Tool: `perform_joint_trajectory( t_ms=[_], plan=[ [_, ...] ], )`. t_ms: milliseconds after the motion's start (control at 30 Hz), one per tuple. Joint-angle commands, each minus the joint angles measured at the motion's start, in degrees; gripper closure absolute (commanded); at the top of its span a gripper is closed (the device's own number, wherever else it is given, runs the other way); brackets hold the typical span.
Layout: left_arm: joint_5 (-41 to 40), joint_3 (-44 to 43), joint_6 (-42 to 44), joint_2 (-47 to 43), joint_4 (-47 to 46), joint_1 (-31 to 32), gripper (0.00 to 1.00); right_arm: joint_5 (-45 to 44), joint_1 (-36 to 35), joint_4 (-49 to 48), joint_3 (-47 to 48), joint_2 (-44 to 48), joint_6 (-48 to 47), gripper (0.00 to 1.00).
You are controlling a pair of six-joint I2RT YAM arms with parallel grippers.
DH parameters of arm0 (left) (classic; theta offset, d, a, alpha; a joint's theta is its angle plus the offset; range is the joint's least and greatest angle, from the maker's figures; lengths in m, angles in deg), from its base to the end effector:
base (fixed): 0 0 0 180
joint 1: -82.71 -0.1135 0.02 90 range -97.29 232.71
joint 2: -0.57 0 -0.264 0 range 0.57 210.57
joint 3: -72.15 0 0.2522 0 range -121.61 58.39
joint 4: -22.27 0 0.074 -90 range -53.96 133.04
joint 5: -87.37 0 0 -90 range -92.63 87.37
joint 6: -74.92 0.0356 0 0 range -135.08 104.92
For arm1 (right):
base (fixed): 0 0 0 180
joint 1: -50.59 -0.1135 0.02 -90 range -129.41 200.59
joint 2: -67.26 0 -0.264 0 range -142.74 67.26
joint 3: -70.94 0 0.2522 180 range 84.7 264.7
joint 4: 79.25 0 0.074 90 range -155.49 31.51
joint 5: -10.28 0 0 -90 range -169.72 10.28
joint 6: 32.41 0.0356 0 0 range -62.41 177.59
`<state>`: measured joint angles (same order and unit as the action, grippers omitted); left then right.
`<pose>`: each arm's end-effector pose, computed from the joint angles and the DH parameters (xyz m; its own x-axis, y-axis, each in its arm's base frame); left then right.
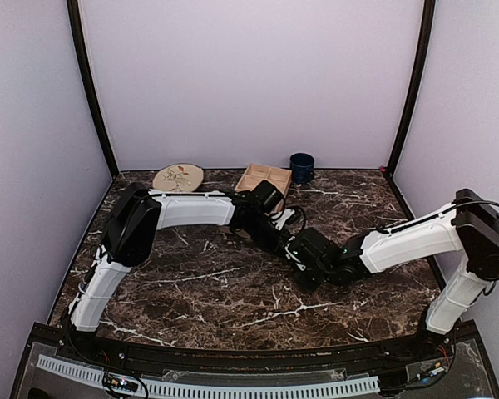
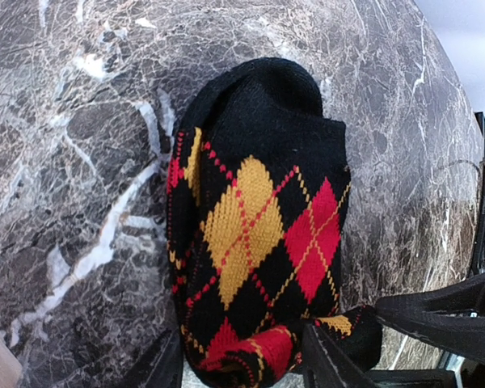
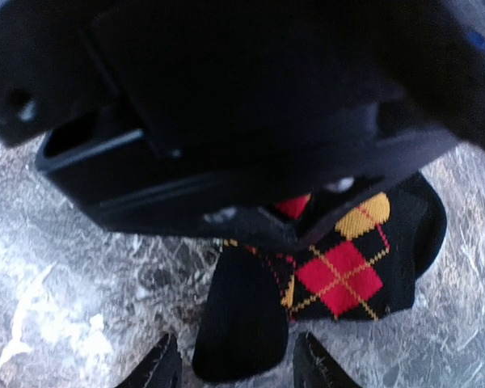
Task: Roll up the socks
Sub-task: Roll the sock at the center of the board.
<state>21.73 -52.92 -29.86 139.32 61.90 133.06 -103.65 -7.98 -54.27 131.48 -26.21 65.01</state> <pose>0.3250 -0.4152 0.1426 -0.7138 0.4971 -0.4933 0.6997 0.5361 -0.4722 0.1710 0.2521 0.1497 -0.5243 -0.6316 -0.5712 -0.6049 0.7483 -0.2722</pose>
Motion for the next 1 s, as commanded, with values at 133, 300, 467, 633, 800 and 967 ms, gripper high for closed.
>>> perform_joint_trajectory(
  t_ms=[133, 300, 467, 633, 800, 967],
  plan=[
    [0.6, 3.0, -0.4, 6.3, 11.3, 1.1, 0.47, -1.4, -0.6, -3.4, 0.6, -3.8, -0.2, 0.52],
    [0.6, 3.1, -0.2, 6.3, 11.5, 0.9, 0.48, -1.7, -0.4, -3.1, 2.0, -6.4, 0.2, 0.52],
    [1.0, 3.1, 0.1, 6.3, 11.7, 0.8, 0.48, -1.0, 0.6, -3.4, 2.8, -8.8, 0.9, 0.56],
    [1.3, 3.1, 0.2, 6.4, 11.7, 0.6, 0.48, 0.4, 2.7, -2.6, 2.5, -9.9, 2.8, 0.65],
    [1.6, 3.1, 0.3, 6.5, 11.7, 0.2, 0.48, 1.1, 3.5, -0.3, 2.2, -10.2, 5.0, 0.63],
    [1.9, 3.1, 0.2, 6.5, 11.6, 0.0, 0.48, 1.8, 3.6, 3.6, 3.9, -11.9, 7.1, 0.6]
  ],
)
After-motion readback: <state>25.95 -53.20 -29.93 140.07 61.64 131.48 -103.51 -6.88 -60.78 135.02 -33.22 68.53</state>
